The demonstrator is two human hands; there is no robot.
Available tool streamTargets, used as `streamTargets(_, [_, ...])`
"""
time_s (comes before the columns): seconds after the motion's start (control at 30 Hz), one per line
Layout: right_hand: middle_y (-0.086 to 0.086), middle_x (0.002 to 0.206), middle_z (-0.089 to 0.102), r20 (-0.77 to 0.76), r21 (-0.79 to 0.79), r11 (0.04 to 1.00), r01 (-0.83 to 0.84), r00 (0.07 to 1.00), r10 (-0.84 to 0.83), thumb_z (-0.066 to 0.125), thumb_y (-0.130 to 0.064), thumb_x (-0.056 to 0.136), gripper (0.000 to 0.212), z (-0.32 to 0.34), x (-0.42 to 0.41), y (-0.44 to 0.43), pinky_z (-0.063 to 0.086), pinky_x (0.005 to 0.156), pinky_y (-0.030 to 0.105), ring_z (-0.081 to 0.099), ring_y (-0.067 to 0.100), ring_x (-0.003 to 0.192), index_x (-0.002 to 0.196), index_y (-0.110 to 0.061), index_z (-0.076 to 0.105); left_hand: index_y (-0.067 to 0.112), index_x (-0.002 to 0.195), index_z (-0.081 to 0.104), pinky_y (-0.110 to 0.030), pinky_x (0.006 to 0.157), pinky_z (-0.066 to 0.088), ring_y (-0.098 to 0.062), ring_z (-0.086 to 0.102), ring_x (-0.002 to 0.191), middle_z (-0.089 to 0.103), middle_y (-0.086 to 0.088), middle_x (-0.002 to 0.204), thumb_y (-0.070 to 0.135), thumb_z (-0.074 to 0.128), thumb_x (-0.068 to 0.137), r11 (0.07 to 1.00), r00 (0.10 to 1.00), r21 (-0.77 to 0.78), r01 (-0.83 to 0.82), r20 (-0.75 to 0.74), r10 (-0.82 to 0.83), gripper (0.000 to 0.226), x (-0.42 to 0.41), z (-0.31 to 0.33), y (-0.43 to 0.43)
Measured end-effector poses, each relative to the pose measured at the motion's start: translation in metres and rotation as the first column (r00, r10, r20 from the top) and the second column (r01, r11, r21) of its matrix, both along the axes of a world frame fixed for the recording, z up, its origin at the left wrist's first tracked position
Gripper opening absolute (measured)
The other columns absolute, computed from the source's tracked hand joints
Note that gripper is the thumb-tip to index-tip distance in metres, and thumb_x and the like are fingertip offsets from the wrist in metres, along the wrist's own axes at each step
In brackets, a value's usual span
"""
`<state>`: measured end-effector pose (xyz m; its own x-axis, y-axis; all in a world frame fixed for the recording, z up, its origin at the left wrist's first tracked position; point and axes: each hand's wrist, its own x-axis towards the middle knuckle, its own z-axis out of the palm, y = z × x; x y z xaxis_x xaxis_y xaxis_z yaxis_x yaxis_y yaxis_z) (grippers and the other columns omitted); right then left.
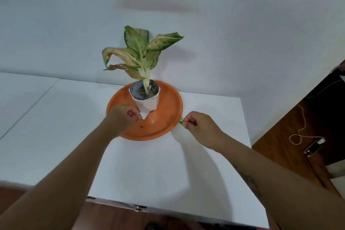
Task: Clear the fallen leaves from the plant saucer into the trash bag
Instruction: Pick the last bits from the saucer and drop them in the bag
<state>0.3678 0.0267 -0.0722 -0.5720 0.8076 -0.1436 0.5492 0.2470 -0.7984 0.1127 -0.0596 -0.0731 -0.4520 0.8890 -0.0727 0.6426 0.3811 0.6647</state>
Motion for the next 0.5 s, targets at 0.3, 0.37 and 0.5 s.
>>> streamTargets(0.3, [-0.005, 0.09, 0.066, 0.063, 0.074, 0.995, -0.066, 0.996, 0.061, 0.057, -0.018, 0.091, 0.006, -0.013, -0.062, -0.014, 0.051, 0.082, 0.038, 0.062, 0.022, 0.089, 0.089, -0.017, 0.063, 0.008, 0.081, 0.074, -0.025, 0.069, 0.049, -0.024, 0.066, 0.081, 0.072, -0.008, 0.082, 0.004, 0.069, 0.084, 0.989, 0.993, -0.113, 0.095, -0.053, -0.102, 0.007, -0.008, -0.018, 0.0])
streamTargets(0.37, [-0.003, 0.09, 0.066, 0.086, 0.07, 0.997, -0.038, 0.996, 0.032, 0.058, -0.02, 0.091, 0.006, -0.017, -0.07, -0.015, 0.05, 0.084, 0.038, 0.062, 0.024, 0.09, 0.09, -0.017, 0.064, 0.006, 0.086, 0.076, -0.022, 0.071, 0.048, -0.021, 0.065, 0.082, 0.073, -0.009, 0.089, 0.004, 0.069, 0.084, 0.976, 0.983, -0.157, 0.152, -0.081, -0.166, 0.008, -0.008, -0.021, 0.007])
streamTargets(0.5, [-0.006, 0.088, 0.065, 0.136, 0.082, 0.997, 0.005, 0.991, -0.017, 0.058, -0.022, 0.091, 0.008, -0.022, -0.08, -0.013, 0.047, 0.088, 0.04, 0.062, 0.024, 0.091, 0.092, -0.017, 0.065, 0.005, 0.092, 0.077, -0.017, 0.076, 0.041, -0.02, 0.065, 0.088, 0.075, -0.01, 0.097, 0.004, 0.066, 0.087, 0.934, 0.951, -0.24, 0.264, -0.098, -0.294, 0.013, -0.012, -0.026, 0.017])
